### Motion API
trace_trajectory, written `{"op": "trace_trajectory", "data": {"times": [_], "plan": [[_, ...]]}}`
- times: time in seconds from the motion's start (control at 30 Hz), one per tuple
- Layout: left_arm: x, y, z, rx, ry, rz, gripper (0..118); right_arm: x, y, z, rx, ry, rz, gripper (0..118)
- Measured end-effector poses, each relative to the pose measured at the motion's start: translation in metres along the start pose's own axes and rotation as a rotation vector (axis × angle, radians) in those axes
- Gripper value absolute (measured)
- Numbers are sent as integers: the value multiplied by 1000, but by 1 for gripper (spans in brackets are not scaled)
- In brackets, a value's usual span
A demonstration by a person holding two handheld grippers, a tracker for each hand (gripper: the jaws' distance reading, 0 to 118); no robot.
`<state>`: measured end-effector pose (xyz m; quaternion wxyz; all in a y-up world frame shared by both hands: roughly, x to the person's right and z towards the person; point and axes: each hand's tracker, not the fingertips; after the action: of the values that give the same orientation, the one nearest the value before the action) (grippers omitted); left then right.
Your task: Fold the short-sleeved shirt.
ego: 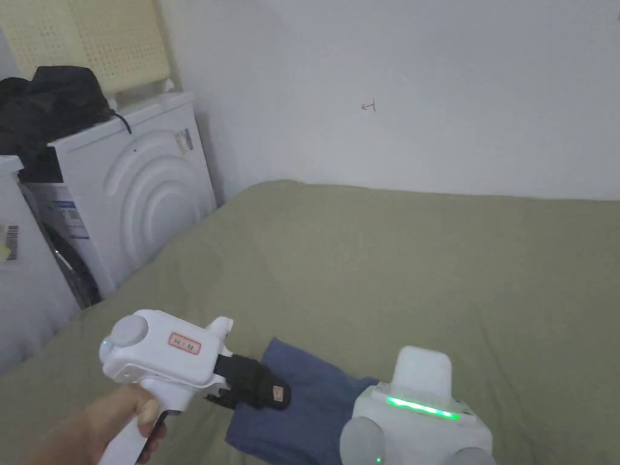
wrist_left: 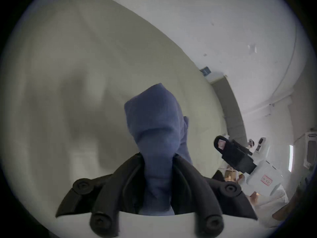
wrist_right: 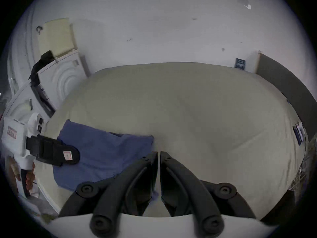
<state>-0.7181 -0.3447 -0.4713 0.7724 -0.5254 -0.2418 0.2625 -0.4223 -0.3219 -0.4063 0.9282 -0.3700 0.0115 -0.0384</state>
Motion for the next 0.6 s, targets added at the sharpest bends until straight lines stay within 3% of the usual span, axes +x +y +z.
{"op": "trace_trajectory", "data": {"times": [0.13,0.2,0.23,0.27,0.37,0.47,0.6], "plan": [[-49,8,51,-16,183,9,20,-72,-1,-7,-43,88,-26,9],[-68,8,68,-12,228,10,20,-95,-7,-10,-48,160,21,9],[-72,5,72,0,208,6,22,-106,-10,-13,-67,172,68,9],[-76,3,78,17,221,15,34,-109,-14,-15,-80,206,86,9],[-95,8,107,100,374,20,80,-102,-25,-16,-99,221,72,9],[-72,2,140,235,405,26,84,-77,-30,-13,-103,222,88,9],[12,-22,145,424,465,-56,78,-20,-30,9,-29,152,51,9]]}}
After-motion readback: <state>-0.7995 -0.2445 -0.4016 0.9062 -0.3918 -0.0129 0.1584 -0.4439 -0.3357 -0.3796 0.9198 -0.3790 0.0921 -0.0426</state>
